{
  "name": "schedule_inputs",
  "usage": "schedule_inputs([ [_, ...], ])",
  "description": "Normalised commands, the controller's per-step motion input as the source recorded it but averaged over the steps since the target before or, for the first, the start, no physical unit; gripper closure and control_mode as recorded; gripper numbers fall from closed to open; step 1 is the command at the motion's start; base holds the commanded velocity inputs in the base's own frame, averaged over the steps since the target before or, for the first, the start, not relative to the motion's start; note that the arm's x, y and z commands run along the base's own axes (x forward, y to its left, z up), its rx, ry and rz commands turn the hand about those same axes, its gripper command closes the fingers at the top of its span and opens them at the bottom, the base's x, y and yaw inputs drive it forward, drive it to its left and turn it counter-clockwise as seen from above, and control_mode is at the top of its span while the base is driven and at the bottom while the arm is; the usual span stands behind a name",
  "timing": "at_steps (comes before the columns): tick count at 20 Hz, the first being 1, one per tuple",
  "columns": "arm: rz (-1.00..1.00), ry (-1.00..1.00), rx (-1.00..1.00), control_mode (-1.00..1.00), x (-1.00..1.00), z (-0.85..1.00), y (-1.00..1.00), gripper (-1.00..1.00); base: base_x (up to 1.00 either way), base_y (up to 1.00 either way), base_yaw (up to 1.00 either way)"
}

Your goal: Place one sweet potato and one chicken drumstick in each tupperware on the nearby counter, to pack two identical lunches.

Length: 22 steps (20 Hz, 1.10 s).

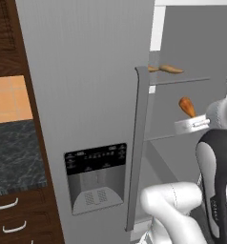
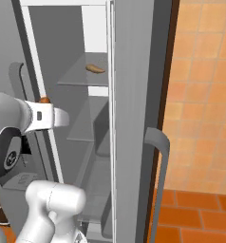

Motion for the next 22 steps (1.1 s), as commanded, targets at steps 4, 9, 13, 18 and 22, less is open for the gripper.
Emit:
schedule_inputs([
  [4, 0.00, 0.00, 0.00, 1.00, 0.00, 0.00, 0.00, 1.00, -1.00, 0.43, 0.01],
  [9, 0.00, 0.00, 0.00, 1.00, 0.00, 0.00, 0.00, 1.00, -0.71, 1.00, 0.29],
  [13, 0.00, 0.00, 0.00, 1.00, 0.00, 0.00, 0.00, 1.00, 0.01, 1.00, 0.32],
  [18, 0.00, 0.00, 0.00, 1.00, 0.00, 0.00, 0.00, 1.00, 0.18, 1.00, 0.13],
  [22, 0.00, 0.00, 0.00, 1.00, 0.00, 0.00, 0.00, 1.00, 0.24, 1.00, 0.11],
])
